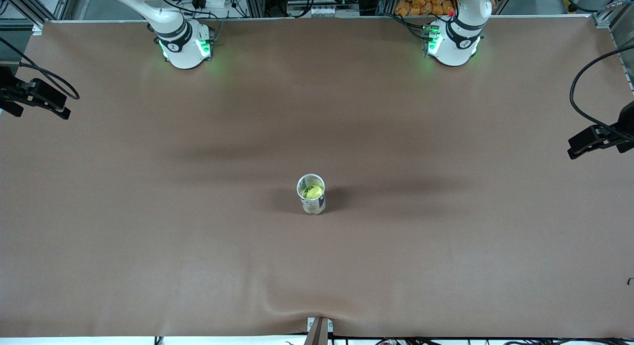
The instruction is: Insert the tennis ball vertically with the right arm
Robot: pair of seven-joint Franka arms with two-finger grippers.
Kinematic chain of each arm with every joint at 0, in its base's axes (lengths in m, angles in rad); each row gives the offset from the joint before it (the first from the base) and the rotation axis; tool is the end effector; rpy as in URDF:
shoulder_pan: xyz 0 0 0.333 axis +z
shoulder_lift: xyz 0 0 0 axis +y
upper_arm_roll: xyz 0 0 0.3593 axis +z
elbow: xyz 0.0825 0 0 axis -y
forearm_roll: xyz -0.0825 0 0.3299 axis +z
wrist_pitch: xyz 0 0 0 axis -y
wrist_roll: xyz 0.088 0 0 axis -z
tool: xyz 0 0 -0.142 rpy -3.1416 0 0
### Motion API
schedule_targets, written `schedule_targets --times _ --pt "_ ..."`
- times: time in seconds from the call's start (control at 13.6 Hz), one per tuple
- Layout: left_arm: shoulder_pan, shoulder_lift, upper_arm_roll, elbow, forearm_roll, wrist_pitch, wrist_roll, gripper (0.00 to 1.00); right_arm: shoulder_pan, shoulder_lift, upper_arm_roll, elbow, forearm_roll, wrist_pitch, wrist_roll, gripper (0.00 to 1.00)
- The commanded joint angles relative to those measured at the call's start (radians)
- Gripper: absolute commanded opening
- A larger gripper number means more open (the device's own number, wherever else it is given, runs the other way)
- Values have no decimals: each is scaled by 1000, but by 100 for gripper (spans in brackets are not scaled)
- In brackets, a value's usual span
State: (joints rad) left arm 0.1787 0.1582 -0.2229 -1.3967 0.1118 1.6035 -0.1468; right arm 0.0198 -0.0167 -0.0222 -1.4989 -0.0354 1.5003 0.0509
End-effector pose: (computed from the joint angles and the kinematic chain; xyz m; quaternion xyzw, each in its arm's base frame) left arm 0.5609 0.0025 0.6273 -0.9975 -0.0527 -0.0297 0.0358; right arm 0.4883 -0.0065 0.6647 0.9994 -0.0280 0.0095 0.0172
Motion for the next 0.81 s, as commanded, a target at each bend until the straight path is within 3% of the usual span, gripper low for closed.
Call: schedule_targets --times 0.0,0.37,0.74 --pt "-53 -37 59 -39 -41 3 1 100 -14 -6 7 3 14 -3 -8 100" --pt "-84 -101 59 -111 -41 0 -8 100 -11 -6 8 3 14 -6 -8 100" --pt "-119 -190 102 -214 -46 9 1 100 -11 -6 8 3 14 -9 -8 100"
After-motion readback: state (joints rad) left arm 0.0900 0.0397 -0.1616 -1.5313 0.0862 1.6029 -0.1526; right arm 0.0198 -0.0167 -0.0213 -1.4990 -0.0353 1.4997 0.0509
